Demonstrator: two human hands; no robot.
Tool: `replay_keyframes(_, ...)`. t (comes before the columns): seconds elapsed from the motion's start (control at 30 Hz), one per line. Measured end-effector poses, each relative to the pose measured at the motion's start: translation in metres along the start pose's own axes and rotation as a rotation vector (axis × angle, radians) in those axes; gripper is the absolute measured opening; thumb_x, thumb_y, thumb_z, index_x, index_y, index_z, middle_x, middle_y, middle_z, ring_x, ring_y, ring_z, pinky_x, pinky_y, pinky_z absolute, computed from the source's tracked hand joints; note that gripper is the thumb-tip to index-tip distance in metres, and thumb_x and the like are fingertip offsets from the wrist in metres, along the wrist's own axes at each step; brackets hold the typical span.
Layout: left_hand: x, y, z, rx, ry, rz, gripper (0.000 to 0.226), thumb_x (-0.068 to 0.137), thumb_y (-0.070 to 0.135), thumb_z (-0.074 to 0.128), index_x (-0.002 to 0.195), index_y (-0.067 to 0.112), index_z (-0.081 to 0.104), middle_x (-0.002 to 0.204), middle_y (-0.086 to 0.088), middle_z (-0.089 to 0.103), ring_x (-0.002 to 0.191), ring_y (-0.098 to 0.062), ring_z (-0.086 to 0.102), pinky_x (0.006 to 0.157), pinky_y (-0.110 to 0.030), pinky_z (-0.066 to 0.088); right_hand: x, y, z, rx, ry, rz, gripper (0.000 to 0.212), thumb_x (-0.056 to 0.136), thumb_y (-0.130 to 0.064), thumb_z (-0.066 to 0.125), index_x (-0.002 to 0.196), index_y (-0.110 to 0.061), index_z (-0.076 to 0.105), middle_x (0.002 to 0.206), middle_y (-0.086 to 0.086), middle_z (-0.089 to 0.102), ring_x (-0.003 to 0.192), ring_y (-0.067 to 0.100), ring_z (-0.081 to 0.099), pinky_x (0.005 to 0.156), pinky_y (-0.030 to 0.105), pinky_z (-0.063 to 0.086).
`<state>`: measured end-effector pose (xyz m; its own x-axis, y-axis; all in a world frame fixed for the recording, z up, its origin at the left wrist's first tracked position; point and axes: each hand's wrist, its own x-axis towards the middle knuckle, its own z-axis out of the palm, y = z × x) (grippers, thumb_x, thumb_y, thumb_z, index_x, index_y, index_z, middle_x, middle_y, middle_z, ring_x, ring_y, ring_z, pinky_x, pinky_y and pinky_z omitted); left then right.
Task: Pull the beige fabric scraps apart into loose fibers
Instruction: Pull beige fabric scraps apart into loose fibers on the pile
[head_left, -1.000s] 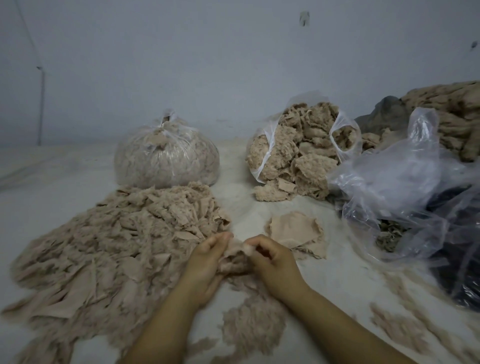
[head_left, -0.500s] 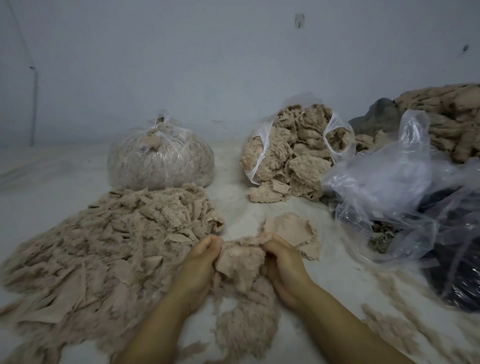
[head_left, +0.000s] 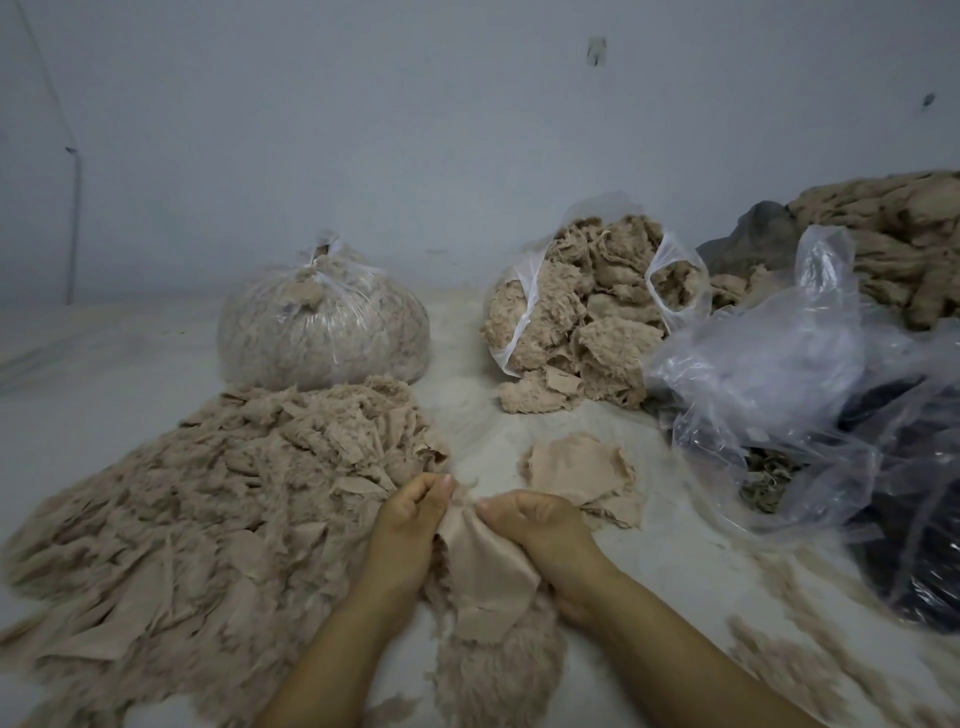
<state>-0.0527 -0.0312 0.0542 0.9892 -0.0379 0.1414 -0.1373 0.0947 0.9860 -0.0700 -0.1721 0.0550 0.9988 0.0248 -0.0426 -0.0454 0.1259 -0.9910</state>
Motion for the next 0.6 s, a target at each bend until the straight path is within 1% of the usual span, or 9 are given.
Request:
replay_keyframes(0.13, 0.013, -0.005, -0.012, -0.057, 0.211, -0.078, 0.026, 0.099, 0.026, 0.045, 0.079, 0.013, 0.056, 0.048, 0.005, 0.037, 0.037, -0.004, 0.03, 0.041, -0.021, 0.029, 0.003, -0.007, -0.006, 0.067, 0.174, -0.046, 0.024, 0.089, -0.023, 0.066, 0.069, -0.01, 0.066, 0.071, 0.014, 0.062, 0.063, 0.022, 0.056, 0.06, 0.029, 0.047)
replay_keyframes(0.23, 0.018, -0.009, -0.019, -0.07, 0.28, -0.103, 0.03, 0.101, 0.026, 0.042, 0.076, 0.014, 0.053, 0.052, 0.003, 0.037, 0.037, -0.005, 0.029, 0.037, -0.018, 0.027, -0.001, -0.011, -0.011, 0.101, 0.179, -0.061, 0.024, 0.088, -0.025, 0.066, 0.065, -0.016, 0.071, 0.068, 0.007, 0.066, 0.061, 0.019, 0.059, 0.058, 0.028, 0.048)
replay_keyframes(0.3, 0.014, -0.008, -0.014, -0.092, 0.175, -0.097, 0.031, 0.098, 0.033, 0.046, 0.08, 0.014, 0.062, 0.061, -0.001, 0.054, 0.047, -0.008, 0.048, 0.045, -0.019, 0.039, -0.001, -0.01, -0.006, 0.056, 0.126, -0.067, 0.025, 0.086, -0.028, 0.067, 0.064, -0.02, 0.073, 0.065, 0.0, 0.068, 0.058, 0.012, 0.061, 0.054, 0.023, 0.048)
replay_keyframes(0.37, 0.007, -0.006, -0.007, -0.106, -0.037, -0.062, 0.029, 0.088, 0.043, 0.053, 0.09, 0.021, 0.071, 0.085, 0.001, 0.071, 0.075, -0.011, 0.067, 0.065, -0.023, 0.051, 0.003, -0.014, 0.0, 0.056, 0.131, -0.095, 0.022, 0.087, -0.027, 0.066, 0.068, -0.019, 0.073, 0.066, 0.001, 0.068, 0.06, 0.011, 0.062, 0.056, 0.024, 0.05)
replay_keyframes(0.43, 0.005, -0.006, -0.004, -0.008, -0.106, -0.019, 0.027, 0.08, 0.041, 0.061, 0.098, 0.023, 0.07, 0.108, 0.0, 0.069, 0.098, -0.01, 0.065, 0.083, -0.02, 0.05, 0.013, -0.021, -0.007, 0.082, 0.271, -0.177, 0.02, 0.091, -0.023, 0.063, 0.074, -0.015, 0.07, 0.068, -0.002, 0.069, 0.065, 0.009, 0.063, 0.06, 0.022, 0.049)
replay_keyframes(0.47, 0.006, -0.008, -0.005, 0.107, -0.061, 0.03, 0.023, 0.08, 0.034, 0.065, 0.098, 0.02, 0.069, 0.113, -0.002, 0.066, 0.1, -0.009, 0.062, 0.085, -0.014, 0.047, 0.018, -0.026, -0.014, 0.049, 0.385, -0.225, 0.018, 0.093, -0.02, 0.06, 0.079, -0.014, 0.069, 0.072, -0.006, 0.068, 0.072, 0.008, 0.063, 0.063, 0.02, 0.048)
replay_keyframes(0.53, 0.009, -0.011, -0.008, 0.341, 0.025, 0.145, 0.009, 0.083, 0.02, 0.07, 0.091, 0.017, 0.07, 0.114, -0.001, 0.059, 0.098, -0.006, 0.059, 0.077, -0.004, 0.043, 0.025, -0.027, -0.032, -0.234, 0.616, -0.25, 0.01, 0.093, -0.019, 0.058, 0.099, -0.016, 0.065, 0.094, -0.005, 0.063, 0.095, 0.014, 0.058, 0.08, 0.024, 0.044)
replay_keyframes(0.57, 0.008, -0.012, -0.01, 0.413, 0.021, 0.178, 0.005, 0.083, 0.018, 0.07, 0.088, 0.019, 0.069, 0.112, 0.002, 0.056, 0.098, -0.007, 0.058, 0.074, -0.004, 0.042, 0.023, -0.024, -0.039, -0.408, 0.683, -0.236, 0.017, 0.091, -0.021, 0.058, 0.108, -0.018, 0.061, 0.105, -0.003, 0.056, 0.103, 0.017, 0.052, 0.089, 0.028, 0.042)
replay_keyframes(0.6, 0.008, -0.014, -0.012, 0.465, -0.001, 0.2, 0.005, 0.084, 0.019, 0.07, 0.087, 0.022, 0.069, 0.111, 0.006, 0.054, 0.099, -0.008, 0.057, 0.074, -0.004, 0.043, 0.02, -0.019, -0.043, -0.518, 0.69, -0.256, 0.019, 0.09, -0.022, 0.06, 0.108, -0.019, 0.059, 0.11, -0.001, 0.054, 0.104, 0.018, 0.05, 0.093, 0.031, 0.04)
